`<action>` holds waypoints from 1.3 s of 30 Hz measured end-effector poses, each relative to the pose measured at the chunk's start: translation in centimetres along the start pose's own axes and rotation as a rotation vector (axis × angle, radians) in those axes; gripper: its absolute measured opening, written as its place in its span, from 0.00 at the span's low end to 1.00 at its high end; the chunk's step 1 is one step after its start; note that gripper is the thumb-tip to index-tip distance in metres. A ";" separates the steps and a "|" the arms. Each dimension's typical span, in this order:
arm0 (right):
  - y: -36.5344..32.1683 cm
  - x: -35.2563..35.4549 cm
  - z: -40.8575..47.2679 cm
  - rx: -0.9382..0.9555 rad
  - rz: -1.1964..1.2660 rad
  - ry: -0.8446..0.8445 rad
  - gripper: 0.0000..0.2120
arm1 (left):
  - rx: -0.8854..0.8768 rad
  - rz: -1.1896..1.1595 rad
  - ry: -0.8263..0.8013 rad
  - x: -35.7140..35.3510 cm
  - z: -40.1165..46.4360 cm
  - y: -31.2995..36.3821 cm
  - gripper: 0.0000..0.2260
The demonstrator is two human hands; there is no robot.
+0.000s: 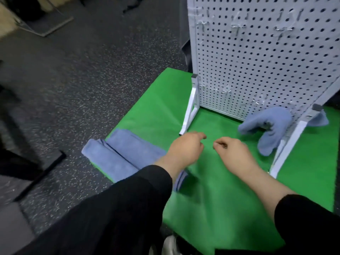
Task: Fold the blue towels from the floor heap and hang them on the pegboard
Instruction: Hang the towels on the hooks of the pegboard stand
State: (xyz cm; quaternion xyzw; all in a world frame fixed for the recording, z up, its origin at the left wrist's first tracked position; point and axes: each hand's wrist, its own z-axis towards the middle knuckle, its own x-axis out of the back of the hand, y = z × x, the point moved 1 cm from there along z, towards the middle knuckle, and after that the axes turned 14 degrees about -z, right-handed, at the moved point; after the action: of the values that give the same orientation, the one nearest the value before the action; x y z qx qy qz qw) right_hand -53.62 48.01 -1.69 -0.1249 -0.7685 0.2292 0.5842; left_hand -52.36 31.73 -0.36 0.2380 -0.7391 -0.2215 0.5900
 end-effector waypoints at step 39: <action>-24.0 -15.2 -4.2 0.545 -0.394 -0.026 0.08 | -0.019 0.430 -0.069 14.7 -13.8 -23.0 0.19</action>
State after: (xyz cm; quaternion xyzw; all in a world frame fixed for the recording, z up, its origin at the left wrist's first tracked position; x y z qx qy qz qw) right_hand -43.46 21.13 -1.65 0.1896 -0.6959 0.3105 0.6192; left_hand -39.62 3.94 -0.24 0.0615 -0.7904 -0.1055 0.6003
